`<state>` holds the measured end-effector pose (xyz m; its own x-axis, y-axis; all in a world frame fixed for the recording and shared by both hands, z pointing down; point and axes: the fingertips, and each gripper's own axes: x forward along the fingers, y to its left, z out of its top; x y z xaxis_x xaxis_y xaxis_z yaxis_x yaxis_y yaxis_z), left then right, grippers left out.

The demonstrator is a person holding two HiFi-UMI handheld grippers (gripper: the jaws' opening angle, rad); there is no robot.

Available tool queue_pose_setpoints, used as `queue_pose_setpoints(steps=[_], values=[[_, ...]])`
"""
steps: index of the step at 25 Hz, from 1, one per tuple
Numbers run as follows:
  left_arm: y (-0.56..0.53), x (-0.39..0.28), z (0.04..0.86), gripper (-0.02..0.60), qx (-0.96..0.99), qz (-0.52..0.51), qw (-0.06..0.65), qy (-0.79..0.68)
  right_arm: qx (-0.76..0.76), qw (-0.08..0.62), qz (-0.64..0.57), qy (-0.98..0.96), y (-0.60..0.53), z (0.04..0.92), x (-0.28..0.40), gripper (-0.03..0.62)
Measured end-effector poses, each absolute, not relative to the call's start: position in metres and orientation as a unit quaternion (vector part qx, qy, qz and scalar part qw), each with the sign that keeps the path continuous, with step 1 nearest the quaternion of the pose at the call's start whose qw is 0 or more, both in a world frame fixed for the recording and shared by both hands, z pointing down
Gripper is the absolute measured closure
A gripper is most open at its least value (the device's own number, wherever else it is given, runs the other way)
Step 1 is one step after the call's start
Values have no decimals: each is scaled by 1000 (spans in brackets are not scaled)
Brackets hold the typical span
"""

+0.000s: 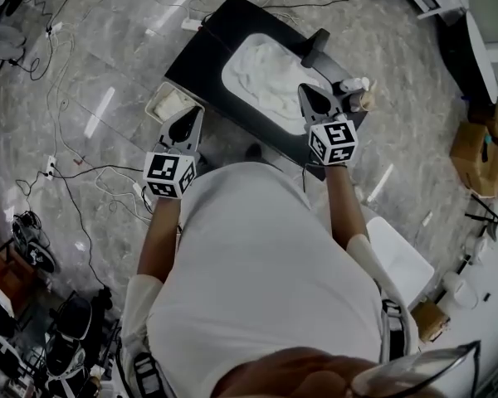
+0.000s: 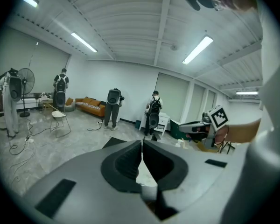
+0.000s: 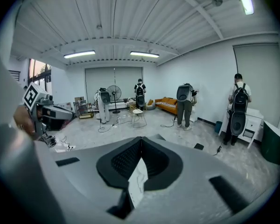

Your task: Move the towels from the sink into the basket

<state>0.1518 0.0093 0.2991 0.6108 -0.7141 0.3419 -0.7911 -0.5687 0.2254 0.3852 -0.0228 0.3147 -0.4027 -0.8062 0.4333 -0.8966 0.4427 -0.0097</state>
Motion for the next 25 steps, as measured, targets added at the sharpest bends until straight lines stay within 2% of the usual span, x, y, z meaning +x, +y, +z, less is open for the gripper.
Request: queue_pose_setpoints(steps=[8, 12, 17, 24, 25], values=[[16, 185, 347, 571, 873, 142, 213, -415, 499, 264, 160, -810, -28, 403, 434, 541], [20, 207, 370, 571, 872, 155, 228, -405, 490, 300, 187, -797, -34, 463, 458, 468], [16, 233, 402, 571, 867, 150, 247, -407, 515, 311, 204, -772, -57, 537, 489, 349], [8, 268, 448, 571, 864, 148, 266, -402, 496, 348, 268, -749, -74, 630, 498, 213], [7, 271, 456, 571, 862, 150, 269, -401, 490, 356, 271, -748, -78, 642, 497, 177]])
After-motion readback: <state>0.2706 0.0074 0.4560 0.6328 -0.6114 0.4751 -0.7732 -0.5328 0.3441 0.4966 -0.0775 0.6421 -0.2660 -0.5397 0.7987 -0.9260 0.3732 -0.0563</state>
